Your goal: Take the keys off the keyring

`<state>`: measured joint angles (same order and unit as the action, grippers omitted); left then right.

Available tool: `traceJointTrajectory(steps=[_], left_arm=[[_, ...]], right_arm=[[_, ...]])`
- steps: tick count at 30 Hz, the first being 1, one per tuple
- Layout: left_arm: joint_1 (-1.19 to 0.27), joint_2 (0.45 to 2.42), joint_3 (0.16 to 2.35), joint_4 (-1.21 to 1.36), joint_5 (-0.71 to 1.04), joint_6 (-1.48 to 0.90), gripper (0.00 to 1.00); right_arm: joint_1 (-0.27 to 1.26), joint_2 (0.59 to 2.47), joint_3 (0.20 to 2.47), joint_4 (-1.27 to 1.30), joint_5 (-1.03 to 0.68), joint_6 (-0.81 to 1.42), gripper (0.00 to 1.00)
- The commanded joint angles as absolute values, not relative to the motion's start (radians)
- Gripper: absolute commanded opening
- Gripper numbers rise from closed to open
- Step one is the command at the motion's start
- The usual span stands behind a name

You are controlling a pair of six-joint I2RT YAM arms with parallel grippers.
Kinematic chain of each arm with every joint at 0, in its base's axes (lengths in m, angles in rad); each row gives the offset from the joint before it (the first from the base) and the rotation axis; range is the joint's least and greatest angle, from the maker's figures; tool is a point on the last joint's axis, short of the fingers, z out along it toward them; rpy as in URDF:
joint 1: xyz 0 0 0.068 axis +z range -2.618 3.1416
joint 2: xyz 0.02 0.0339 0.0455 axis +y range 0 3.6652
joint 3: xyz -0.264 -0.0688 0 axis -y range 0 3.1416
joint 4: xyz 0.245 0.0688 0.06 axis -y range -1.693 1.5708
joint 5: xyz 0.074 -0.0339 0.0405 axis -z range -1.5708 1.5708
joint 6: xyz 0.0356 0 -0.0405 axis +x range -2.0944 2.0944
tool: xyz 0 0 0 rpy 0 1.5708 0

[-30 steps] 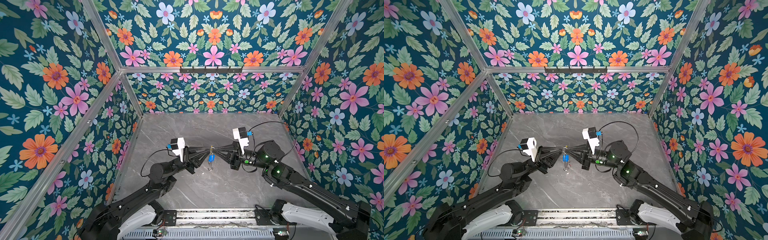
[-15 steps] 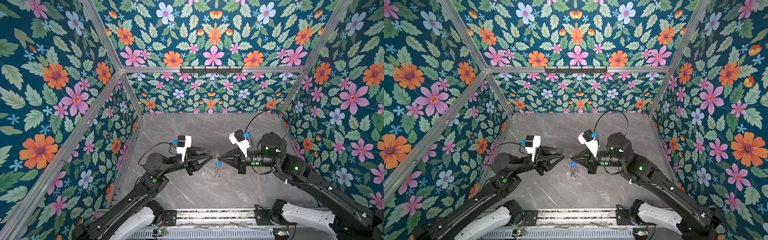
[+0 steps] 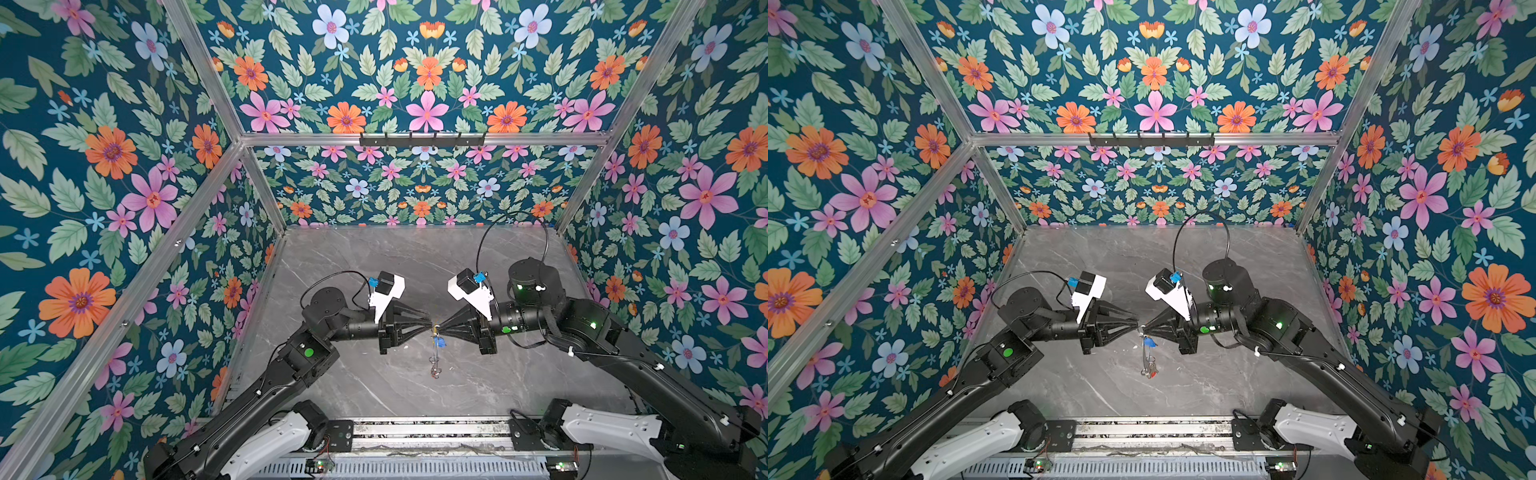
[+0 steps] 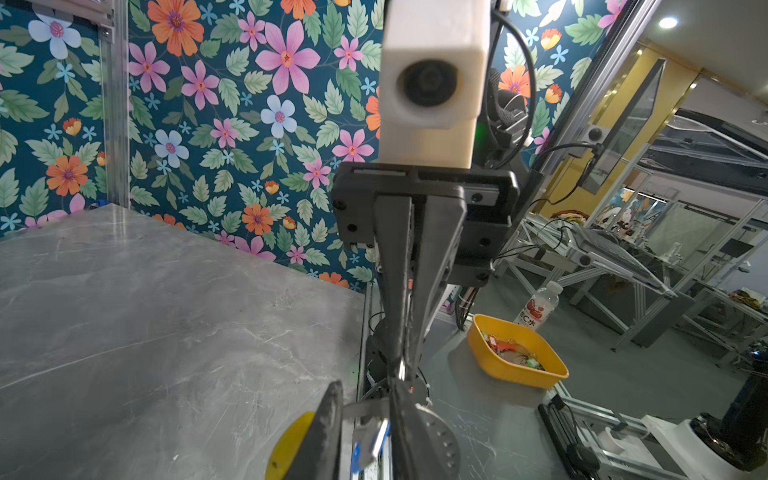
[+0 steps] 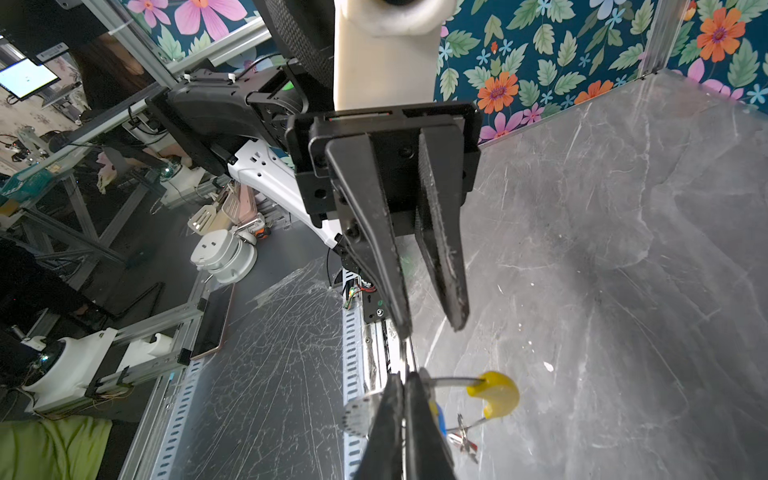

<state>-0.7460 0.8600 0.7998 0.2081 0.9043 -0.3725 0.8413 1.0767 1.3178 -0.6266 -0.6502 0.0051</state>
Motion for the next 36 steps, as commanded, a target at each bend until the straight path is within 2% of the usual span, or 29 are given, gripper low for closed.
traceJointTrajectory(steps=[1, 6, 8, 10, 15, 22, 25, 30, 36], left_arm=[[-0.747, 0.861, 0.805, 0.199, 0.945, -0.349, 0.24], [-0.747, 0.864, 0.814, 0.203, 0.965, -0.350, 0.24], [-0.747, 0.858, 0.818, 0.197, 0.960, -0.343, 0.28], [-0.746, 0.854, 0.816, 0.195, 0.964, -0.338, 0.28], [-0.746, 0.876, 0.829, 0.184, 0.989, -0.335, 0.17], [-0.746, 0.892, 0.853, 0.140, 0.990, -0.311, 0.16], [-0.746, 0.903, 0.868, 0.109, 1.001, -0.297, 0.12], [-0.746, 0.908, 0.875, 0.090, 1.011, -0.287, 0.11], [-0.746, 0.904, 0.876, 0.086, 1.001, -0.271, 0.00]], right_arm=[[0.842, 1.078, 1.328, -0.626, -0.648, -0.016, 0.00], [0.841, 1.086, 1.341, -0.647, -0.633, -0.028, 0.00], [0.842, 1.085, 1.337, -0.650, -0.632, -0.029, 0.00], [0.842, 1.086, 1.336, -0.650, -0.631, -0.030, 0.00], [0.842, 1.096, 1.344, -0.648, -0.639, -0.033, 0.00], [0.842, 1.108, 1.362, -0.661, -0.649, -0.039, 0.00], [0.841, 1.113, 1.371, -0.670, -0.638, -0.047, 0.00], [0.842, 1.130, 1.388, -0.688, -0.627, -0.057, 0.00], [0.842, 1.142, 1.398, -0.692, -0.624, -0.060, 0.00]])
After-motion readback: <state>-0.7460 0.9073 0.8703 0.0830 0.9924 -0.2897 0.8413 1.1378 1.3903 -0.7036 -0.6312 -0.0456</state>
